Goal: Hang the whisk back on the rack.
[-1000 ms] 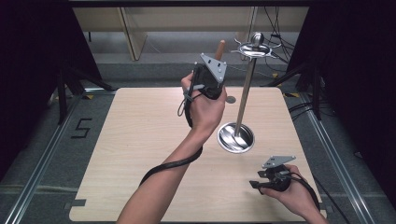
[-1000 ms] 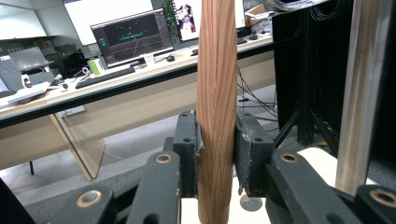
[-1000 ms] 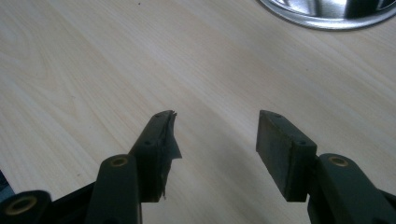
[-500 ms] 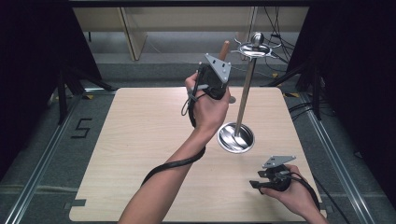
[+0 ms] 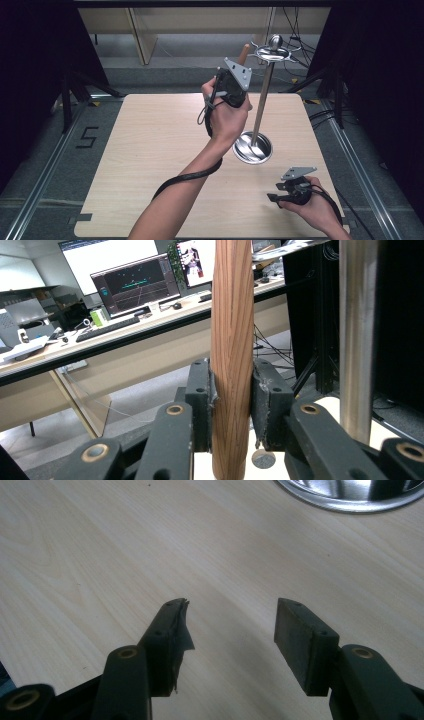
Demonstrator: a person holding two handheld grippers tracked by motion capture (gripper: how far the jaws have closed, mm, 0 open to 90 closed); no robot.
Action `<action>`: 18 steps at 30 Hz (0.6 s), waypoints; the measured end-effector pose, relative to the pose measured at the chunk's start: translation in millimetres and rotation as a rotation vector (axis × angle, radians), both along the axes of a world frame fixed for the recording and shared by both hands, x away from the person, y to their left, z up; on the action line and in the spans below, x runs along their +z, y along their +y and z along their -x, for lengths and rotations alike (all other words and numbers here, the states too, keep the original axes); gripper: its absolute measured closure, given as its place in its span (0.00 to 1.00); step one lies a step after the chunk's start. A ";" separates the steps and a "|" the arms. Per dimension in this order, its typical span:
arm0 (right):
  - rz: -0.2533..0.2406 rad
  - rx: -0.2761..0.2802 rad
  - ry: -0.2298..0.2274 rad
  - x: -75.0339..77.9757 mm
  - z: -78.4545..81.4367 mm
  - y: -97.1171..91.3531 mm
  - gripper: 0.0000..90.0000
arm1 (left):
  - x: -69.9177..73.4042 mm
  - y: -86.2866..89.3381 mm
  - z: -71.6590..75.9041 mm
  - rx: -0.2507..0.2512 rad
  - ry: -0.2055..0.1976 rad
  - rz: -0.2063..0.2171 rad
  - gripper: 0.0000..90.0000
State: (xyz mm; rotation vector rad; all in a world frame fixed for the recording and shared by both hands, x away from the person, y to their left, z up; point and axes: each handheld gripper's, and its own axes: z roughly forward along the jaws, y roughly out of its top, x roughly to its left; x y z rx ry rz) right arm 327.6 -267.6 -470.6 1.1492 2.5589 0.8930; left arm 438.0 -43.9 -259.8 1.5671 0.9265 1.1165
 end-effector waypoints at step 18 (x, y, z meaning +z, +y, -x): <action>0.002 0.004 0.008 0.8 0.0 -0.3 0.53 | -3.2 -8.6 5.1 0.000 -0.042 -0.067 0.76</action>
